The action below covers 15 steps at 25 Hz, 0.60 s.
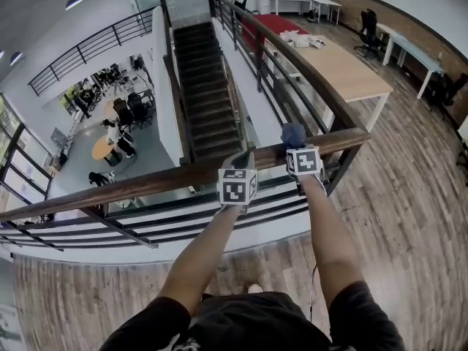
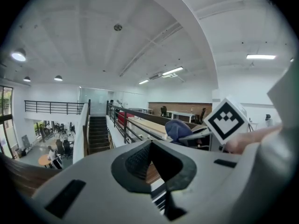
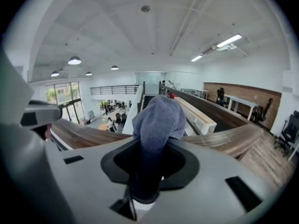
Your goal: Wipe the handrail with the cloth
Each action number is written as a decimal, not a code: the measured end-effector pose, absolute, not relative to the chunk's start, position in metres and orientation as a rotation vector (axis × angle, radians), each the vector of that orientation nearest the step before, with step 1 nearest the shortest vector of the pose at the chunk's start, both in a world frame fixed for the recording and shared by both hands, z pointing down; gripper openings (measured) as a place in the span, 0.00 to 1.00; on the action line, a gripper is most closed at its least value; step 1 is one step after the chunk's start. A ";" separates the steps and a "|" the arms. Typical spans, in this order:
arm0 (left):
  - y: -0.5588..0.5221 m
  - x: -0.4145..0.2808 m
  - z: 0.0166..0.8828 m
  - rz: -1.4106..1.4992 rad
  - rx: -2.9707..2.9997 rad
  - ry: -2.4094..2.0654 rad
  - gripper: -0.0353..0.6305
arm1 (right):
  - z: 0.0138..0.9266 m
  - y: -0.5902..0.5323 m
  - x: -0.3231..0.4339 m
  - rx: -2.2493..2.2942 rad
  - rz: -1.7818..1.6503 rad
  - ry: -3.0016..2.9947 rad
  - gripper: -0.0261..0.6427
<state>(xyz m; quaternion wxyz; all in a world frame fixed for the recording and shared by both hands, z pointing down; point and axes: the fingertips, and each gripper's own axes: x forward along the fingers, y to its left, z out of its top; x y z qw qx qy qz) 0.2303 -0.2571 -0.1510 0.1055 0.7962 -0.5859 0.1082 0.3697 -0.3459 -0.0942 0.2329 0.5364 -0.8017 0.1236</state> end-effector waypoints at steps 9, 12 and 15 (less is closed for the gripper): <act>-0.309 0.349 -0.146 0.379 2.501 -1.483 0.06 | -0.090 -0.405 0.485 1.625 0.395 -2.082 0.19; -0.323 0.379 -0.155 0.378 2.538 -1.417 0.06 | -0.093 -0.420 0.520 1.673 0.366 -2.013 0.19; -0.331 0.402 -0.161 0.391 2.576 -1.356 0.06 | -0.097 -0.432 0.553 1.711 0.346 -1.953 0.19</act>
